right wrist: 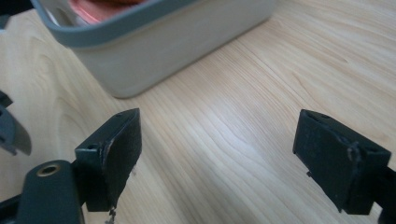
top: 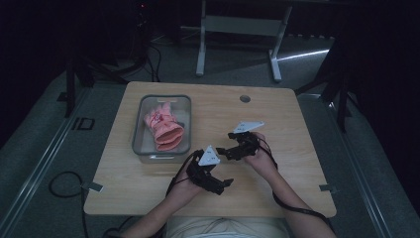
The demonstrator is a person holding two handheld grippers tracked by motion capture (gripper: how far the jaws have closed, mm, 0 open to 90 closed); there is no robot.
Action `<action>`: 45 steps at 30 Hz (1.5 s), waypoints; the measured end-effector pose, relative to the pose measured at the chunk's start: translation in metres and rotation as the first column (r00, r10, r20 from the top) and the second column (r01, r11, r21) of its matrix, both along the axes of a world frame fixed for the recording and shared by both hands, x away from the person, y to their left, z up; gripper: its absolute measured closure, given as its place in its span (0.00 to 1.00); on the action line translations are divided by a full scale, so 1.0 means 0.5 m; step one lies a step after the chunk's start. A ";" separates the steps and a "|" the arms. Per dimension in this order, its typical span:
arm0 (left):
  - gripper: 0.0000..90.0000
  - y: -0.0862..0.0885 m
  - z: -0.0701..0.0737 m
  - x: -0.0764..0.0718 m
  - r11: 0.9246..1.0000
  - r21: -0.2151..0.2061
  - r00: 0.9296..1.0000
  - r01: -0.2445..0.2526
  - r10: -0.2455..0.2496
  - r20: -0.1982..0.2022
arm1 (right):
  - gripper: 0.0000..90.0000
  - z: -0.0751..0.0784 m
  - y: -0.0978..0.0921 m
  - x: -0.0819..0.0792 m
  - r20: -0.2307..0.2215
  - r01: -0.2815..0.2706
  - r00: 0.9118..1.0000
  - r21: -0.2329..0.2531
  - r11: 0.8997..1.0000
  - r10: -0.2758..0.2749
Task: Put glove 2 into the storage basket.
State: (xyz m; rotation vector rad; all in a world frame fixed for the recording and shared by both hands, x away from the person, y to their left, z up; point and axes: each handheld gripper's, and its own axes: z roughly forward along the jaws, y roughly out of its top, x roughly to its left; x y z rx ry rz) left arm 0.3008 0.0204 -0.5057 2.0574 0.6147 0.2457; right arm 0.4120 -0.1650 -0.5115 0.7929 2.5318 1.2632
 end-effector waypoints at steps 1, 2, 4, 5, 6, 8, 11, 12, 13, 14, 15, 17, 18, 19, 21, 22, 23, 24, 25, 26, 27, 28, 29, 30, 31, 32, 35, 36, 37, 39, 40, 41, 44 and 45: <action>0.02 -0.002 -0.006 0.000 1.000 0.006 1.000 0.001 -0.001 -0.003 | 0.16 -0.005 -0.003 -0.001 0.000 0.007 1.000 -0.001 1.000 -0.007; 0.02 -0.003 -0.012 0.000 1.000 0.007 1.000 0.001 -0.001 -0.002 | 0.16 -0.010 -0.006 -0.002 0.000 0.012 1.000 -0.002 1.000 -0.012; 0.02 -0.006 -0.023 0.001 1.000 0.008 1.000 0.002 -0.002 -0.008 | 0.16 -0.021 -0.012 -0.004 -0.008 0.019 1.000 -0.004 1.000 -0.019; 0.02 -0.006 -0.028 0.000 1.000 0.006 1.000 0.005 -0.005 -0.007 | 0.16 -0.027 -0.015 -0.005 -0.010 0.022 1.000 -0.010 1.000 -0.022; 0.02 -0.008 -0.033 -0.001 1.000 0.009 1.000 0.004 -0.004 -0.008 | 0.16 -0.033 -0.018 -0.006 -0.012 0.025 1.000 -0.018 1.000 -0.025; 0.02 -0.010 -0.041 -0.001 1.000 0.015 1.000 0.006 -0.006 -0.003 | 0.16 -0.044 -0.024 -0.008 -0.026 0.034 0.999 -0.018 0.999 -0.034; 0.02 -0.010 -0.050 0.000 1.000 0.022 1.000 0.000 0.000 -0.006 | 0.16 -0.056 -0.032 -0.010 -0.034 0.051 0.998 -0.020 0.999 -0.051; 0.02 -0.009 -0.053 0.001 1.000 0.021 1.000 -0.006 0.006 -0.007 | 0.16 -0.060 -0.035 -0.011 -0.034 0.052 0.998 -0.021 0.998 -0.053; 0.02 -0.007 -0.054 0.001 1.000 0.014 1.000 -0.011 0.011 -0.007 | 0.16 -0.063 -0.037 -0.012 -0.032 0.055 0.998 -0.026 0.998 -0.056; 0.02 -0.005 -0.056 0.001 1.000 0.008 1.000 -0.018 0.018 -0.008 | 0.16 -0.066 -0.039 -0.013 -0.033 0.058 0.998 -0.028 0.998 -0.059; 0.02 -0.002 -0.059 0.002 1.000 0.003 1.000 -0.025 0.025 -0.008 | 0.16 -0.068 -0.041 -0.014 -0.030 0.059 0.998 -0.032 0.998 -0.060; 0.02 0.001 -0.064 0.003 0.999 -0.006 0.999 -0.032 0.032 -0.017 | 0.17 -0.073 -0.045 -0.016 -0.020 0.066 0.998 -0.041 0.997 -0.066; 0.02 0.002 -0.067 0.003 0.999 -0.002 0.999 -0.033 0.033 -0.019 | 0.17 -0.075 -0.047 -0.018 -0.019 0.073 0.997 -0.043 0.996 -0.073; 0.02 0.003 -0.070 0.002 0.999 -0.003 0.999 -0.035 0.035 -0.021 | 0.17 -0.077 -0.049 -0.019 -0.021 0.075 0.997 -0.040 0.996 -0.076; 0.02 0.003 -0.076 0.001 0.999 0.006 0.999 -0.034 0.035 -0.025 | 0.17 -0.081 -0.053 -0.022 -0.022 0.079 0.997 -0.044 0.996 -0.080; 0.02 0.002 -0.078 0.000 0.999 0.011 0.999 -0.034 0.034 -0.024 | 0.17 -0.083 -0.055 -0.022 -0.018 0.082 0.996 -0.043 0.996 -0.083; 0.02 0.001 -0.081 -0.001 0.999 0.017 0.999 -0.033 0.033 -0.025 | 0.17 -0.085 -0.057 -0.024 -0.020 0.087 0.996 -0.041 0.995 -0.088; 0.02 0.000 -0.083 -0.001 0.999 0.021 0.999 -0.030 0.031 -0.024 | 0.17 -0.087 -0.059 -0.025 -0.021 0.091 0.996 -0.043 0.995 -0.092; 0.02 0.000 -0.084 -0.002 0.999 0.023 0.999 -0.029 0.029 -0.019 | 0.17 -0.088 -0.061 -0.026 -0.018 0.093 0.995 -0.045 0.995 -0.094; 0.02 0.000 -0.085 -0.003 0.999 0.024 0.999 -0.030 0.030 -0.015 | 0.17 -0.089 -0.064 -0.027 -0.015 0.096 0.995 -0.045 0.994 -0.097; 0.02 0.001 -0.086 -0.004 0.999 0.019 0.999 -0.034 0.034 0.000 | 0.17 -0.090 -0.066 -0.028 -0.019 0.098 0.995 -0.042 0.994 -0.099; 0.02 0.002 -0.087 -0.006 0.999 0.019 0.999 -0.040 0.040 0.015 | 0.17 -0.092 -0.068 -0.028 -0.013 0.099 0.995 -0.048 0.994 -0.100; 0.02 0.002 -0.088 -0.006 0.999 0.022 0.999 -0.043 0.042 0.024 | 0.16 -0.093 -0.070 -0.030 -0.010 0.102 0.995 -0.052 0.993 -0.103; 0.02 0.002 -0.089 -0.007 0.999 0.025 0.999 -0.039 0.038 0.023 | 0.16 -0.095 -0.072 -0.032 -0.004 0.101 0.995 -0.054 0.993 -0.102; 0.02 0.002 -0.090 -0.007 0.999 0.028 0.999 -0.035 0.034 0.025 | 0.16 -0.097 -0.075 -0.034 0.002 0.102 0.995 -0.055 0.993 -0.102; 0.02 0.002 -0.093 -0.008 0.999 0.032 0.999 -0.035 0.034 0.026 | 0.16 -0.098 -0.078 -0.036 0.012 0.104 0.995 -0.057 0.993 -0.103; 0.02 -0.001 -0.098 -0.010 0.998 0.050 0.999 -0.025 0.024 0.022 | 0.16 -0.099 -0.087 -0.041 0.025 0.111 0.994 -0.056 0.992 -0.110; 0.02 -0.003 -0.100 -0.011 0.998 0.055 1.000 -0.022 0.020 0.020 | 0.16 -0.099 -0.091 -0.041 0.026 0.112 0.994 -0.057 0.992 -0.111; 0.02 -0.004 -0.101 -0.012 0.998 0.064 1.000 -0.018 0.017 0.020 | 0.16 -0.099 -0.094 -0.042 0.029 0.117 0.993 -0.059 0.991 -0.115; 0.02 -0.004 -0.103 -0.012 0.998 0.062 1.000 -0.016 0.015 0.016 | 0.16 -0.100 -0.100 -0.044 0.029 0.123 0.992 -0.054 0.991 -0.121; 0.02 -0.004 -0.104 -0.012 0.998 0.065 1.000 -0.017 0.017 0.015 | 0.16 -0.101 -0.102 -0.044 0.030 0.124 0.992 -0.057 0.991 -0.123; 0.02 -0.003 -0.104 -0.012 0.998 0.063 1.000 -0.019 0.018 0.018 | 0.16 -0.102 -0.105 -0.045 0.032 0.125 0.992 -0.059 0.990 -0.123; 0.02 0.000 -0.106 -0.011 0.998 0.056 1.000 -0.026 0.025 0.017 | 0.16 -0.104 -0.109 -0.045 0.033 0.133 0.991 -0.057 0.990 -0.131; 0.02 0.000 -0.106 -0.010 0.998 0.054 0.999 -0.029 0.028 0.016 | 0.16 -0.105 -0.110 -0.045 0.036 0.134 0.991 -0.057 0.989 -0.132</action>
